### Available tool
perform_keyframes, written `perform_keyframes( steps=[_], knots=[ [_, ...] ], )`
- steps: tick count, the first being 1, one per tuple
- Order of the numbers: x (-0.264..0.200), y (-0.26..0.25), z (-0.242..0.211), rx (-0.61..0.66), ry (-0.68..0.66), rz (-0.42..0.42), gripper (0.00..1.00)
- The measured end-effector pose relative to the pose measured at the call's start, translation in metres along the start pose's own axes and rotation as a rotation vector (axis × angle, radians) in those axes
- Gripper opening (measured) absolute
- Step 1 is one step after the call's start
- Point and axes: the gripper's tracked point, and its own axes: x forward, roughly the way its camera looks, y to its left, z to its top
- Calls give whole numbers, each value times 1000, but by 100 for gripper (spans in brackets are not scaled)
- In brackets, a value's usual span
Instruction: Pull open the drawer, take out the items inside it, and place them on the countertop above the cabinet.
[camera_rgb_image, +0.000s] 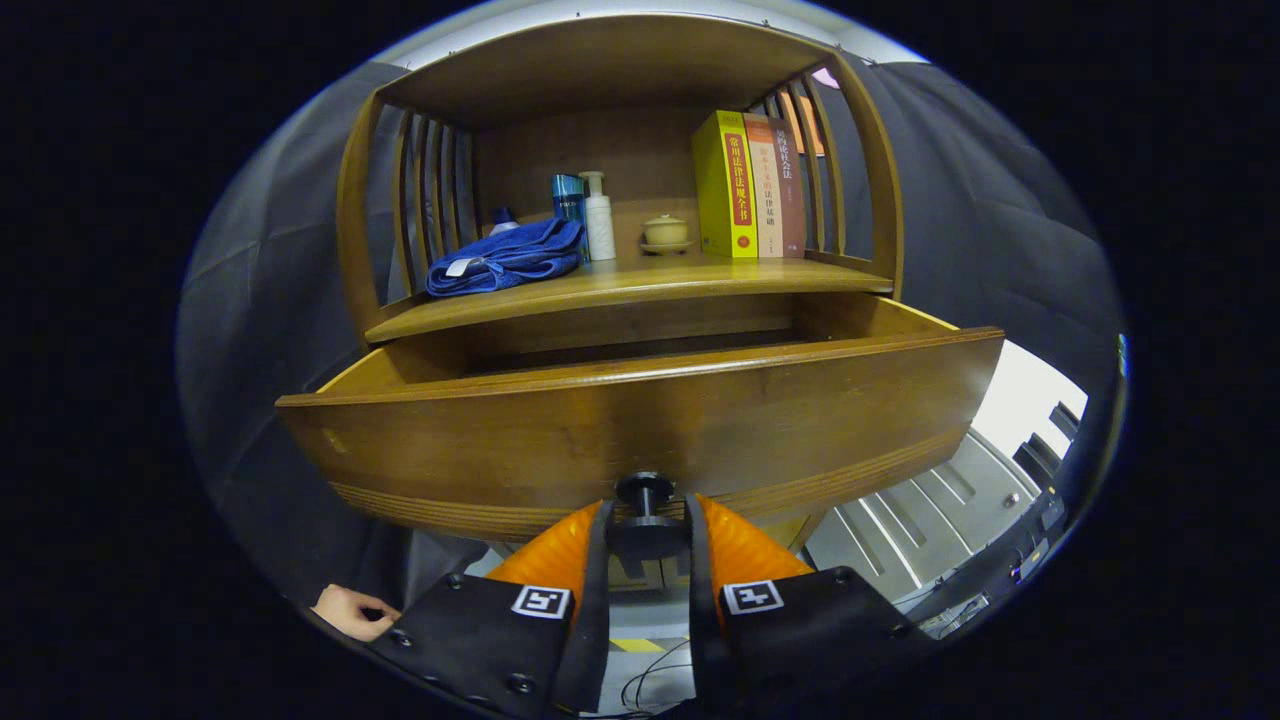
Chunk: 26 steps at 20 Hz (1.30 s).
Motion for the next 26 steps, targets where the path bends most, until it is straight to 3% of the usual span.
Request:
perform_keyframes(
  steps=[18,22,26],
  knots=[
    [-41,-7,-38,33,37,-6,42],
    [-44,-12,-30,82,16,-12,54],
    [-48,-20,-28,72,15,-35,79]
  ],
)
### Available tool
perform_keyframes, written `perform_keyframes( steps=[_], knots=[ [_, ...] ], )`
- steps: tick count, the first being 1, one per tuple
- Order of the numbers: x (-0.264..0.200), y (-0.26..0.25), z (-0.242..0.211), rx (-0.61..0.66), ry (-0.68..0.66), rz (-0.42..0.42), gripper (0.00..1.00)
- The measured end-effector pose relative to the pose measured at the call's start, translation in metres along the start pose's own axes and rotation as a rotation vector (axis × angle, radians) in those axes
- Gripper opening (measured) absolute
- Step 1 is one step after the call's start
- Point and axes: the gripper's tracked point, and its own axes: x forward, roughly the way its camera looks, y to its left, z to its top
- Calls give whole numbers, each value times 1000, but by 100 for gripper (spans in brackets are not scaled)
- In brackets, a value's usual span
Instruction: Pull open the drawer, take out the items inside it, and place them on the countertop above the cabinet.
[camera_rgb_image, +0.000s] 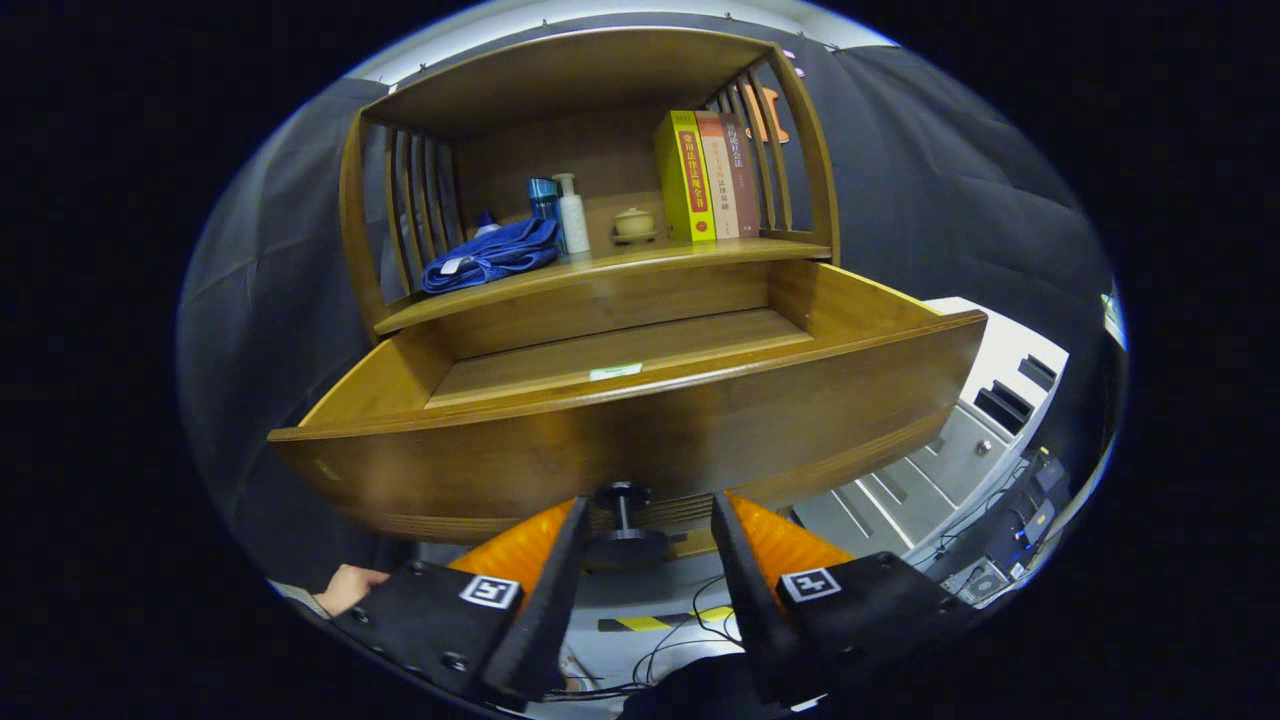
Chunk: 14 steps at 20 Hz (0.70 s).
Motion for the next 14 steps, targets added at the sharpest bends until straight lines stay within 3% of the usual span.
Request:
perform_keyframes(
  steps=[2,4,14],
  knots=[
    [-4,0,2,-12,2,-1,86],
    [-11,-1,11,-23,-18,-11,99],
    [-31,17,72,-65,-96,27,99]
  ],
)
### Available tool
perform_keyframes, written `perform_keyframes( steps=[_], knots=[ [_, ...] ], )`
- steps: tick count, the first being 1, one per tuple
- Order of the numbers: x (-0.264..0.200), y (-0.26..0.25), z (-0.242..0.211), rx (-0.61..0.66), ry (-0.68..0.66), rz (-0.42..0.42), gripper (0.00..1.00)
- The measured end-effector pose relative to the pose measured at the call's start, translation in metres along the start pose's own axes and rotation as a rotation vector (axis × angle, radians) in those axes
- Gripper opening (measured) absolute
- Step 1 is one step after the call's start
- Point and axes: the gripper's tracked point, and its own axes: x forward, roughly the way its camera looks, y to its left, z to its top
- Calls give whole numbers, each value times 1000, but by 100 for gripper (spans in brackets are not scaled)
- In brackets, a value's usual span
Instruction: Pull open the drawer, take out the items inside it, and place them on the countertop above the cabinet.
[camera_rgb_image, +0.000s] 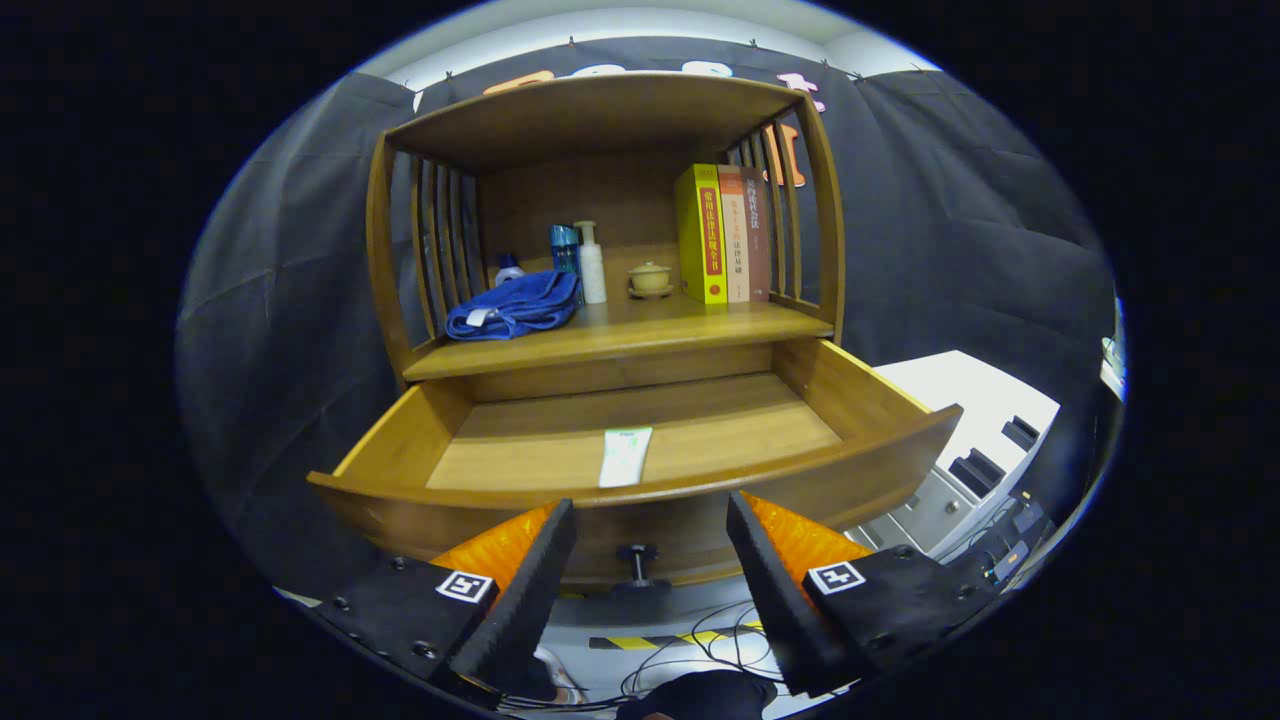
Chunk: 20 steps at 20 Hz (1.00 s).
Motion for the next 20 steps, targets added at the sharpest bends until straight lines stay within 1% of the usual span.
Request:
perform_keyframes(
  steps=[4,9,13,17,20],
  knots=[
    [15,2,43,-20,3,9,99],
    [53,16,78,-45,56,63,99],
    [88,24,78,-45,130,71,99],
    [120,19,60,-68,235,42,99],
    [137,15,39,-72,344,17,99]
  ],
)
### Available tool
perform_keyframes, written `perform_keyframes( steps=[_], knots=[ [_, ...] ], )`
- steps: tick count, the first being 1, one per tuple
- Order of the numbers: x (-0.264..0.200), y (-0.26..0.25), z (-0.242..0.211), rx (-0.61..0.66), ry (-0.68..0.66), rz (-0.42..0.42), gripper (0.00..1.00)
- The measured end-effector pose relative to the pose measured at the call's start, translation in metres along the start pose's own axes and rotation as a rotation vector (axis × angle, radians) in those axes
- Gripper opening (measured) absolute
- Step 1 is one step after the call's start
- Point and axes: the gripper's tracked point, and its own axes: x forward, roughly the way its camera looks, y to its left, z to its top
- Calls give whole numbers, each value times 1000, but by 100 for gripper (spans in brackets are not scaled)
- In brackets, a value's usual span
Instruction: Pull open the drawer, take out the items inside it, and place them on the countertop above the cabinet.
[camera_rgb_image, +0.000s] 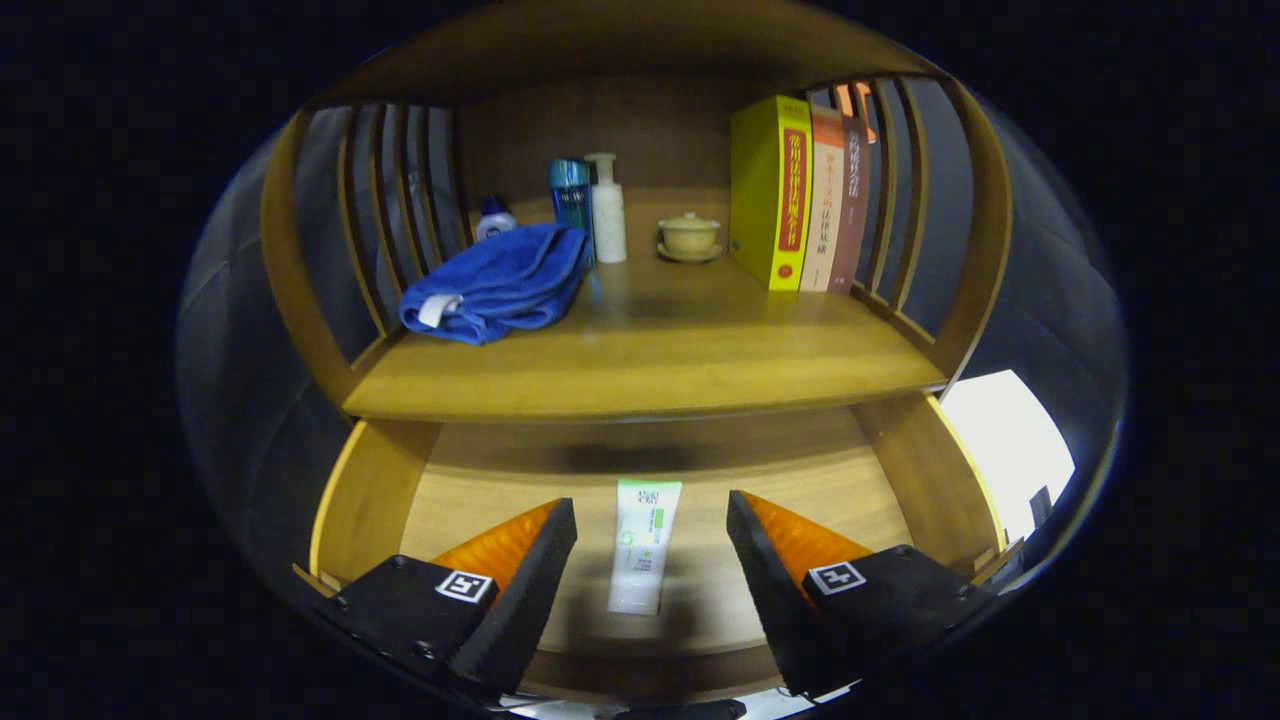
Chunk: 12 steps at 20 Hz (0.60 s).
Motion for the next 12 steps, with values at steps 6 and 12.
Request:
perform_keyframes(
  steps=[6,12],
  knots=[
    [27,9,-33,-16,229,25,97],
    [41,12,-56,-15,359,21,96]
  ],
)
